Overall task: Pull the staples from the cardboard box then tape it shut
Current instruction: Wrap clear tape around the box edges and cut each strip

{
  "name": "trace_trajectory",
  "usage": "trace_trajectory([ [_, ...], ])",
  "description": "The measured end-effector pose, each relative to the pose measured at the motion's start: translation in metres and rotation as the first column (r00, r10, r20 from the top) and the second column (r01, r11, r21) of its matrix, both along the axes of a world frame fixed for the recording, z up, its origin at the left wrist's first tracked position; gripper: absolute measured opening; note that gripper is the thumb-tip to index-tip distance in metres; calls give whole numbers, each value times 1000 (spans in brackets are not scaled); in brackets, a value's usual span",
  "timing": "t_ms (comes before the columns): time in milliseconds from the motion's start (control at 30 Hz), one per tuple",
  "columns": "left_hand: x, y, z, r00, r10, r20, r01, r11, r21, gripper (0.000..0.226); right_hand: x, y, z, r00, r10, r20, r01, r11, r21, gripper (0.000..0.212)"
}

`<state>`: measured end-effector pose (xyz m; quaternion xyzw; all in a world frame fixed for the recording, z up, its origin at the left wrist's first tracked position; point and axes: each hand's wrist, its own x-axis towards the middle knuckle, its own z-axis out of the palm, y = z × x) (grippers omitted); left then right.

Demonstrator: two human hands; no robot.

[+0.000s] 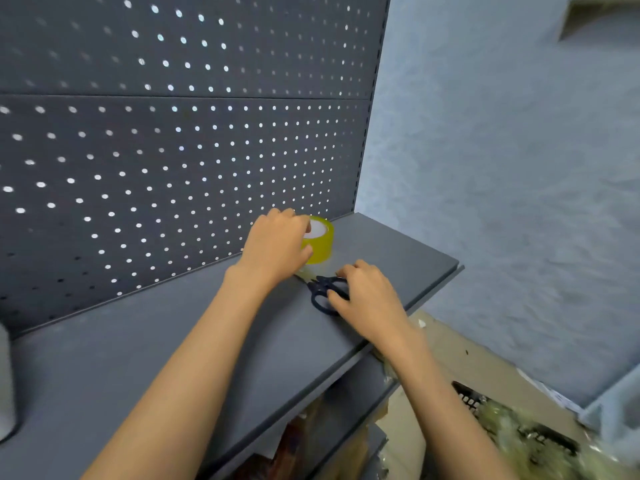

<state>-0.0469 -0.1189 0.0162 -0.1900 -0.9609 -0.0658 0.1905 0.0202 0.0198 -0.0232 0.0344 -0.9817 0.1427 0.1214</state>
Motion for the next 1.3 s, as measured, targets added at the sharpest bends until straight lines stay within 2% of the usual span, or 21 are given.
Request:
trace_trajectory([
  [300, -41, 26, -23, 993, 42, 111, -43, 999, 5, 45, -31, 12, -17, 988, 101, 114, -107, 993, 49, 28],
  [433, -52, 39, -28, 985, 75, 153, -77, 997, 9, 45, -39, 17, -20, 978, 180, 105, -190, 977, 96, 27],
  [633, -63, 53, -35, 955, 156, 254, -163, 987, 5, 36, -44, 39, -20, 965, 254, 72, -259, 962, 86, 31],
  [767, -64, 59, -36, 946, 187, 265, -194, 981, 1, 34, -44, 57, -20, 953, 297, 65, -302, 951, 65, 31],
  [1000, -39, 59, -23, 961, 229, 157, -248, 962, 116, 29, -48, 79, -14, 925, 379, 0, -379, 925, -8, 32],
  [1167, -6, 46, 14, 952, 305, -39, -295, 942, 160, 36, -51, 67, -15, 875, 483, -30, -484, 874, -38, 31],
  [1300, 32, 21, 40, 900, 399, -177, -372, 913, 170, 36, -55, 44, -12, 840, 535, -92, -542, 833, -111, 29],
])
